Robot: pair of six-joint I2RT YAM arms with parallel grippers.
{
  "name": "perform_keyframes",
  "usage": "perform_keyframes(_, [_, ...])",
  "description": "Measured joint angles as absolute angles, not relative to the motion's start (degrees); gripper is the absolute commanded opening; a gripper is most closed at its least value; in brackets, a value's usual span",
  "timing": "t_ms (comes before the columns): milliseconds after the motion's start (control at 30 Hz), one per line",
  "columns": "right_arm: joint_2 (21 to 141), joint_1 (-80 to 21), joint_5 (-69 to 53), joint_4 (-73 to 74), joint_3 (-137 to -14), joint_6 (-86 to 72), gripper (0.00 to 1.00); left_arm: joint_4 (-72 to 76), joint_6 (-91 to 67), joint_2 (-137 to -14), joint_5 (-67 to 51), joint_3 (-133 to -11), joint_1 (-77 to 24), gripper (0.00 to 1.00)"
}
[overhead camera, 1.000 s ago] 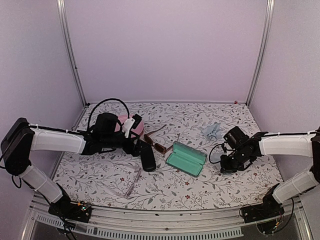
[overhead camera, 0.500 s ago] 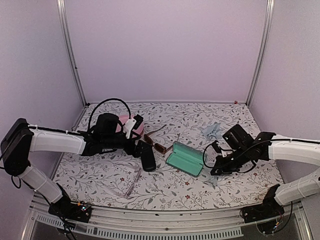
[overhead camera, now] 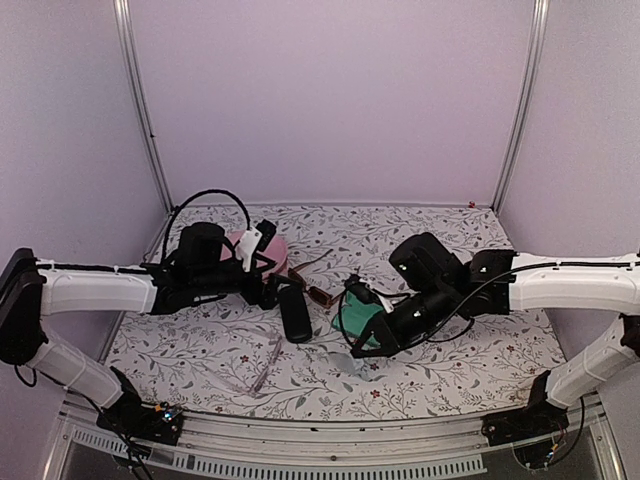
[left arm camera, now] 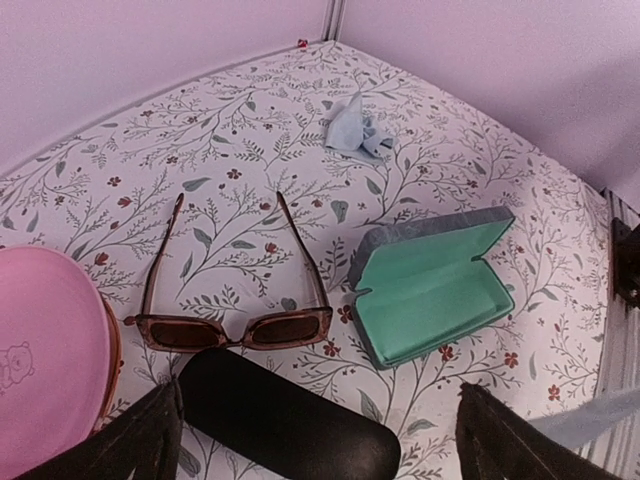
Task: Organize the sunglasses
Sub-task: Move the glasses cleaning cloth to the center of the board, then move the opened sunglasses case to the center of the board.
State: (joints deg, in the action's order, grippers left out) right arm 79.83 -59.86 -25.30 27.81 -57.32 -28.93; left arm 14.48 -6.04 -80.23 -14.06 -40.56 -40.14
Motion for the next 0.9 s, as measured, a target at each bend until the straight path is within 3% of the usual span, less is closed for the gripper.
perform_keyframes(200, [84.49, -62.26, -24.25, 26.85, -59.24, -27.09, 0.0, 14.72, -5.98, -77.97, -13.17, -38.59, -40.6, 0.95])
perform_keyframes(467, [91.02, -61.04, -15.46, 30.13, -52.36, -26.52, 0.0, 14.66, -4.69, -77.54, -14.11, -36.47, -44.12, 0.95])
perform_keyframes(900, [92.16, -55.02, -10.07, 31.57, -50.48, -26.28, 0.02, 14.22, -4.1, -80.77, -16.03, -34.96, -53.49, 0.93])
